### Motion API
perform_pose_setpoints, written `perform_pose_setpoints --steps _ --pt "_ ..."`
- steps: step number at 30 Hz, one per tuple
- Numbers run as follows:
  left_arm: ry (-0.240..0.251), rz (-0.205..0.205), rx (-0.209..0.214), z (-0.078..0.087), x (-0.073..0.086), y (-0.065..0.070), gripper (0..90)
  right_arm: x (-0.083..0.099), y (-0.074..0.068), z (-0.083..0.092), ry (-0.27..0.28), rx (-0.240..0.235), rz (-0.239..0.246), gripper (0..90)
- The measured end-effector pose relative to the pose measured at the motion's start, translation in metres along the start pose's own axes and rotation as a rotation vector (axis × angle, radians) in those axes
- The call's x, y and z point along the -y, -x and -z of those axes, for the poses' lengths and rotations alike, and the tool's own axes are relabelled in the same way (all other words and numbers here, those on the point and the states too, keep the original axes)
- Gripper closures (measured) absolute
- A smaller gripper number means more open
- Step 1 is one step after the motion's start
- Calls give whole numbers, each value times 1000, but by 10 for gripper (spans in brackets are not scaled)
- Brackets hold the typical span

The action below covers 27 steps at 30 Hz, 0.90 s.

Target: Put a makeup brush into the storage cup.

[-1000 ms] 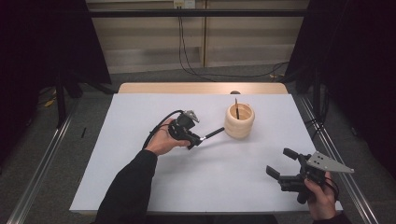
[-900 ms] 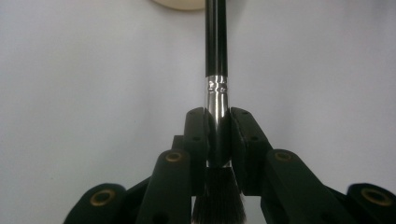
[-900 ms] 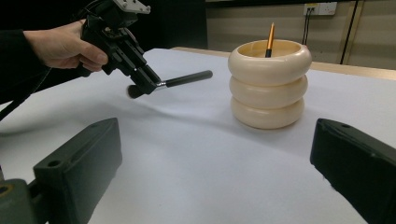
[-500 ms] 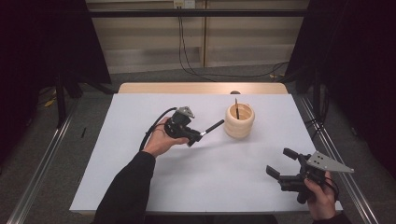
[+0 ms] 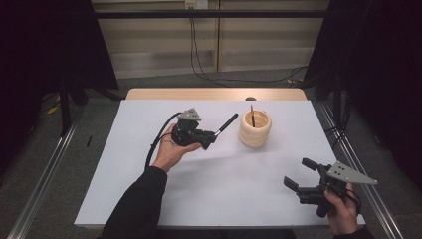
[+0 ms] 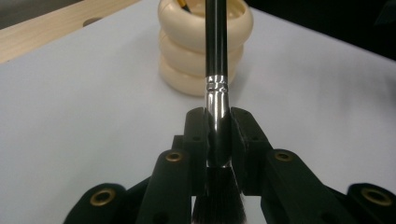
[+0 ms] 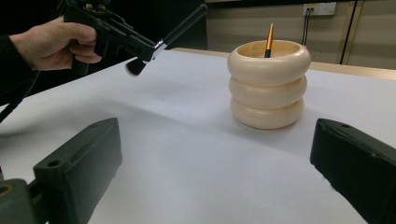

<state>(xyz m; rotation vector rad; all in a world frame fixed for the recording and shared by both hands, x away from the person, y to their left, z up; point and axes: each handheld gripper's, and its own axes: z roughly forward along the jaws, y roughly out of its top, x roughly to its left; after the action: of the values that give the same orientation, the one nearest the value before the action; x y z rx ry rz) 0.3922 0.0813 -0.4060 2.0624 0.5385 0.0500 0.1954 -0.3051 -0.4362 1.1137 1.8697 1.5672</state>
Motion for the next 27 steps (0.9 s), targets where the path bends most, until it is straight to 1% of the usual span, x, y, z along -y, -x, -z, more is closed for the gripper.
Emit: perform_pose_setpoints --steps 1,2,3,6,7,8,12,13,14,17,22,23,24,26,27 --pt "7 0 -4 1 0 0 779 0 0 0 -1 1 1 17" --pt "27 0 -7 2 0 1 779 0 0 0 0 1 1 17" --pt "32 0 -17 3 -1 1 779 0 0 0 1 0 0 17" --pt "78 15 -20 6 -1 2 779 0 0 0 3 1 0 17" --pt "96 24 -10 6 -1 2 779 0 0 0 2 0 1 17" --pt "109 24 -13 7 -1 3 778 0 0 0 2 0 1 17" --pt "129 13 -25 8 -1 5 779 0 0 0 1 0 2 17" --pt "146 10 -23 8 -1 6 779 0 0 0 3 0 1 17" --pt "153 14 -15 9 -1 7 779 0 0 0 4 0 1 17" --pt "167 -1 -14 11 -3 10 779 0 0 0 1 -1 1 17" --pt "194 -1 -12 15 -3 12 779 0 0 0 0 -1 -1 17" --pt "187 -5 -20 15 -4 13 778 0 0 0 1 0 2 17" --pt "186 -11 -18 16 -4 13 779 0 0 0 0 -1 0 17" --pt "178 -8 -30 19 -4 13 778 0 0 0 0 -2 -1 17" --pt "172 -16 -42 20 -4 13 779 0 0 0 -1 0 -2 17"
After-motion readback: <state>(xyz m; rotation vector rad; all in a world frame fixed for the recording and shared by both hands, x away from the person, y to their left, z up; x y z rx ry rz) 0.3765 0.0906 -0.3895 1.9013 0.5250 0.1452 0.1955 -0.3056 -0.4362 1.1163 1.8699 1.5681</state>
